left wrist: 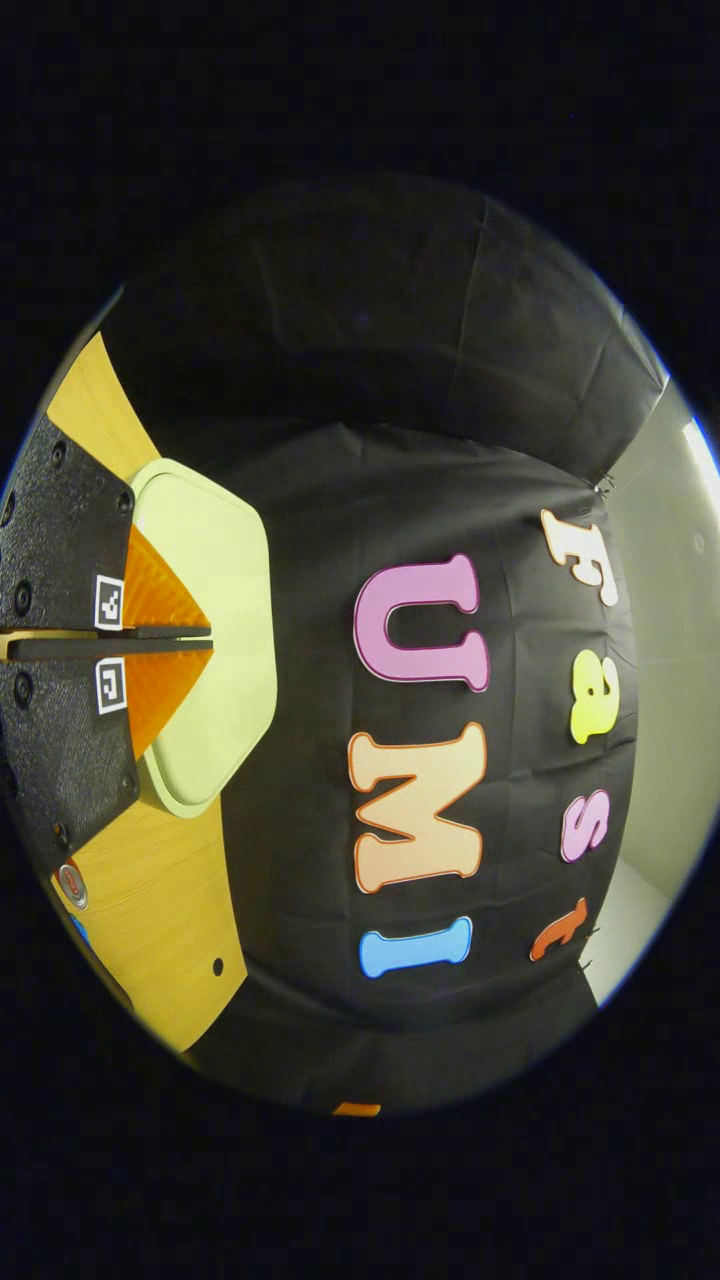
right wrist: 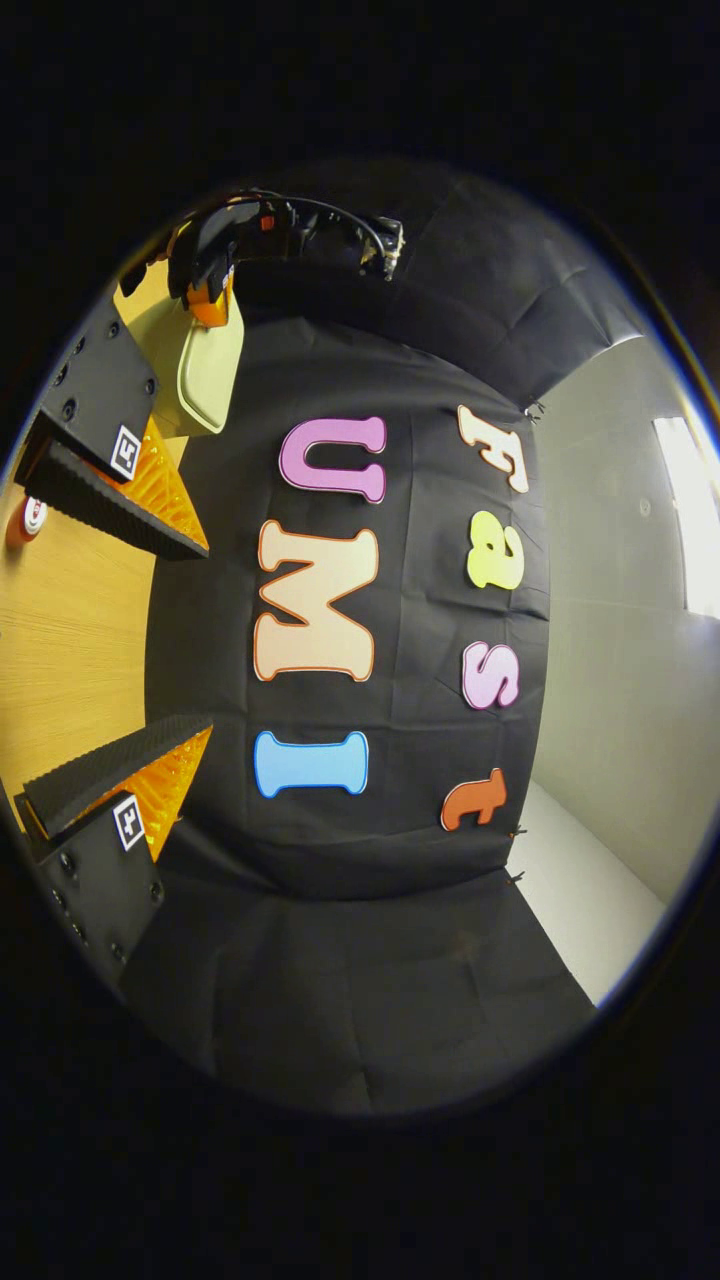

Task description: Press the lid of the desktop garbage bin to open it, pick up the crumpled paper on the desktop and throw it into the bin, then pick up the pop can on the desktop and drop it into the bin, and finally close the garbage bin lid.

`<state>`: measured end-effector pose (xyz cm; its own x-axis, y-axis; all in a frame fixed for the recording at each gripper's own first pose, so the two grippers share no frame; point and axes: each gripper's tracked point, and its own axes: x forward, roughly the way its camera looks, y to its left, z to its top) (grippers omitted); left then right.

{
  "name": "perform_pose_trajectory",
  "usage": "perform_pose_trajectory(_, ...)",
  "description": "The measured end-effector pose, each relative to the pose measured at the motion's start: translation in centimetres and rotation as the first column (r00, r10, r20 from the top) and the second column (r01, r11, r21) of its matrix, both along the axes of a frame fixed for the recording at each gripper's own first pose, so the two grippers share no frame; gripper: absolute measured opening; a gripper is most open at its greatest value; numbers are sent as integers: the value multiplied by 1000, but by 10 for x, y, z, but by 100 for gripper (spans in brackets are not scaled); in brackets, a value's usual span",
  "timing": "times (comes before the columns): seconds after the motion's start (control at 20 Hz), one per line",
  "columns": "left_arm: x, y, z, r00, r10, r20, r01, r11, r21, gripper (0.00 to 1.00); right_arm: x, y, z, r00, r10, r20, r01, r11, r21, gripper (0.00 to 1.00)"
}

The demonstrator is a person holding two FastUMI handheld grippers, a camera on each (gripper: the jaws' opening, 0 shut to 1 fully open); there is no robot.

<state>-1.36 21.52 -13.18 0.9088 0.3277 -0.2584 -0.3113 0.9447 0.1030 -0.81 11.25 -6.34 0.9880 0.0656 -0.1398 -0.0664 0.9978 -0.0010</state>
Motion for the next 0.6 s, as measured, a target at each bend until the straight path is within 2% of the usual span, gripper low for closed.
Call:
perform_pose_trajectory(0.2,3,-2,4,998,-25,65,25,1000,5,0,-2,-1,-1,1000,4,2,-4,1000,-18,99)
perform_pose_trajectory(0.25,0,-3,-5,999,-30,39,29,999,16,0,-3,-3,1,1000,4,9,-3,1000,-18,98)
perform_pose_trajectory(0.5,3,-6,21,994,-41,104,33,996,79,0,-1,-15,0,1000,17,3,-17,1000,10,98)
perform_pose_trajectory(0.6,2,-9,48,984,-41,174,22,993,113,0,2,-22,2,1000,23,10,-23,1000,13,98)
